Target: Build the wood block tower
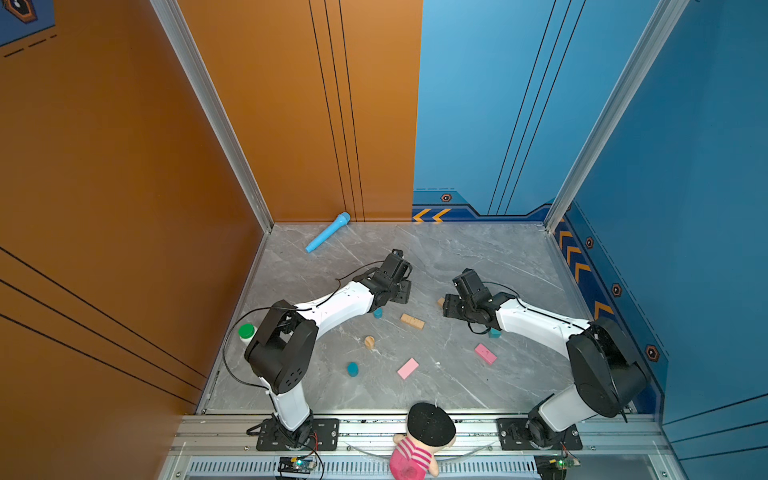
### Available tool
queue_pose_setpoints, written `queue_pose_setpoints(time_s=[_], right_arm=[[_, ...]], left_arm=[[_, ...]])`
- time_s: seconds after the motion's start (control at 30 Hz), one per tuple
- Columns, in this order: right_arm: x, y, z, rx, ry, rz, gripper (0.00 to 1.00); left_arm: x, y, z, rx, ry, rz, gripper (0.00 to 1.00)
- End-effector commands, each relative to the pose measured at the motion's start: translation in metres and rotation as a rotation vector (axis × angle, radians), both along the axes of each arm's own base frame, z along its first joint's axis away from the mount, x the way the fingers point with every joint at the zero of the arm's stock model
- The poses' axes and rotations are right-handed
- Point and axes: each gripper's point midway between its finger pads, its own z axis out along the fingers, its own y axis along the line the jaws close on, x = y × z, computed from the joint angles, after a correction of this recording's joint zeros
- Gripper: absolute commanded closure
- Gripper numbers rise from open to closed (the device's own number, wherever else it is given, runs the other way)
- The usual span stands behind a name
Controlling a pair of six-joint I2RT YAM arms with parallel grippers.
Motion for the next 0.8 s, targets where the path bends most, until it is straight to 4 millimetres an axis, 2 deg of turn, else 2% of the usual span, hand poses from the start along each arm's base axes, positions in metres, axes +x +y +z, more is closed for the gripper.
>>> queue_pose_setpoints(time_s=[0.0,0.43,0.77], right_arm=[[0.001,0.002,-0.006,0.032,0.007,-0.026,0.28],[0.007,0.011,-0.03,0.064,0.07,-0.052,0.25],[0.022,0.017,-0.033,0.055,0.084,-0.044,0.25]], left_arm=[[-0.002,-0.001,0.011,-0.01,-0.009,0.004,0.33],[-0.003,0.005,0.012,0.001,-0.012,0.015,0.33],[-0.001,0.009,0.01,0.003,-0.008,0.025,0.33]])
